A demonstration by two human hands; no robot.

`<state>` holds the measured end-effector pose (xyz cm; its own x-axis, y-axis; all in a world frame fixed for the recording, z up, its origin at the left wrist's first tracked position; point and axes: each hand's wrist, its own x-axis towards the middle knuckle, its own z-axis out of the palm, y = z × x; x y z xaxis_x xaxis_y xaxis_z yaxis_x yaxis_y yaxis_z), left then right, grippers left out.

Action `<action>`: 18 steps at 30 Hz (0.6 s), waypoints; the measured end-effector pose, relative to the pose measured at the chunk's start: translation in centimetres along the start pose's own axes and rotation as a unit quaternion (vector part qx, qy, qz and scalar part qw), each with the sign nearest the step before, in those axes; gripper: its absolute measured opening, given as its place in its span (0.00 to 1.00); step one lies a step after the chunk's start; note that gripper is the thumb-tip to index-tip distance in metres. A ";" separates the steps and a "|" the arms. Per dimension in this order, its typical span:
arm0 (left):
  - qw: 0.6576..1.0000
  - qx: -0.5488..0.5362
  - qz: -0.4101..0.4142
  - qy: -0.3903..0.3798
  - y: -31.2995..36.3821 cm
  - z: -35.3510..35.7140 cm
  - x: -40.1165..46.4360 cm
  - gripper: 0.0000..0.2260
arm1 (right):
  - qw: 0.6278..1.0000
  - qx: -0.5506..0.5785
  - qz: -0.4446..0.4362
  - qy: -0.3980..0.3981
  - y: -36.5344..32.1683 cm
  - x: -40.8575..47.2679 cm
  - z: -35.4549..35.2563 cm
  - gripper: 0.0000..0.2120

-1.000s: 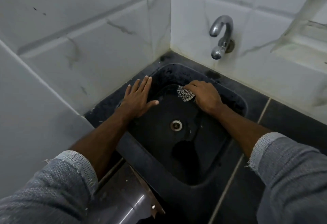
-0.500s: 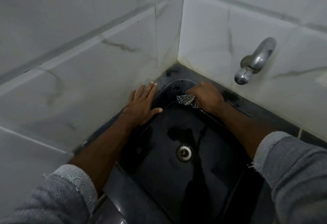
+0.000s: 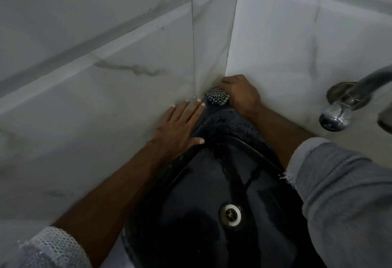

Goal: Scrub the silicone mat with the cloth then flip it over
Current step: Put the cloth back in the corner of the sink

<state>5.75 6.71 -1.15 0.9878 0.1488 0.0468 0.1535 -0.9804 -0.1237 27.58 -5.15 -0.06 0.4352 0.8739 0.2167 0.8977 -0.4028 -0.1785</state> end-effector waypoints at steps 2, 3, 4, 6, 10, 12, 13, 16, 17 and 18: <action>1.000 0.004 0.006 0.002 0.2 0.4 0.4 0.40 | 1.000 -0.008 -0.001 -0.006 0.0 0.3 1.2 0.21; 1.000 0.004 0.009 0.001 0.3 0.6 0.5 0.40 | 1.000 -0.012 0.000 -0.008 0.0 0.4 1.8 0.22; 1.000 0.002 0.009 0.000 0.4 0.9 0.6 0.40 | 1.000 -0.017 0.004 -0.007 0.0 0.4 2.4 0.22; 1.000 -0.005 0.006 -0.002 0.6 1.2 0.5 0.39 | 0.999 -0.035 0.014 -0.002 -0.1 0.3 3.3 0.22; 0.999 -0.023 -0.003 -0.024 0.9 1.5 -0.1 0.39 | 0.999 -0.041 -0.001 -0.027 -0.2 0.0 4.1 0.24; 0.999 -0.038 -0.009 -0.035 1.3 1.4 -0.7 0.39 | 0.998 -0.038 -0.002 -0.051 -0.2 -0.3 3.6 0.27; 0.998 -0.048 -0.013 -0.038 1.4 1.2 -1.0 0.39 | 0.998 -0.033 0.002 -0.060 -0.3 -0.6 3.1 0.29; 0.996 -0.077 -0.033 -0.033 2.5 0.4 -2.3 0.39 | 0.999 0.008 0.026 -0.040 -1.2 -2.6 1.2 0.30; 0.994 -0.090 -0.041 -0.034 3.2 0.0 -2.9 0.39 | 0.999 0.022 0.037 -0.023 -1.7 -3.7 0.5 0.29; 0.993 -0.105 -0.049 -0.037 4.0 -0.4 -3.7 0.39 | 0.998 0.034 0.048 -0.007 -2.3 -5.2 -0.3 0.29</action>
<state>2.69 2.20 -1.45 0.9687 0.2467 -0.0262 0.2481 -0.9648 0.0874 23.28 -8.82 -0.50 0.5174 0.8362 0.1818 0.8450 -0.4657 -0.2628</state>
